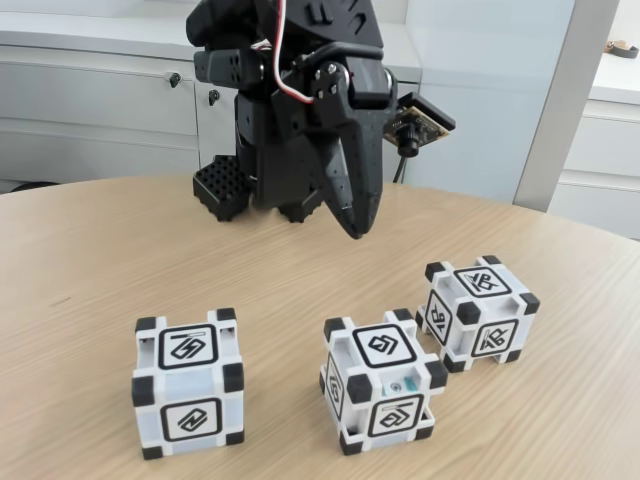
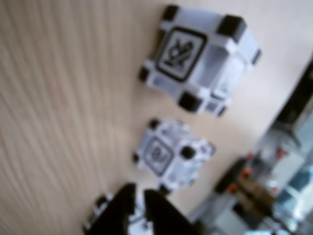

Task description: Stack cubes from left to right.

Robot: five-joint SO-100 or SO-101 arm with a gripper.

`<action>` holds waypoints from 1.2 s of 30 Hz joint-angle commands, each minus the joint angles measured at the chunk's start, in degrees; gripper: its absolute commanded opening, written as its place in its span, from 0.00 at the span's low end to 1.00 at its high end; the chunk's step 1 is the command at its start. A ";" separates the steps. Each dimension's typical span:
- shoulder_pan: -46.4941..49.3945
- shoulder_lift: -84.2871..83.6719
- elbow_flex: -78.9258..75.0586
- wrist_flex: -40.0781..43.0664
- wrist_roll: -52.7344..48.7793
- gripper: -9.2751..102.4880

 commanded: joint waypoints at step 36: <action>0.35 -0.09 -0.97 -0.62 3.96 0.08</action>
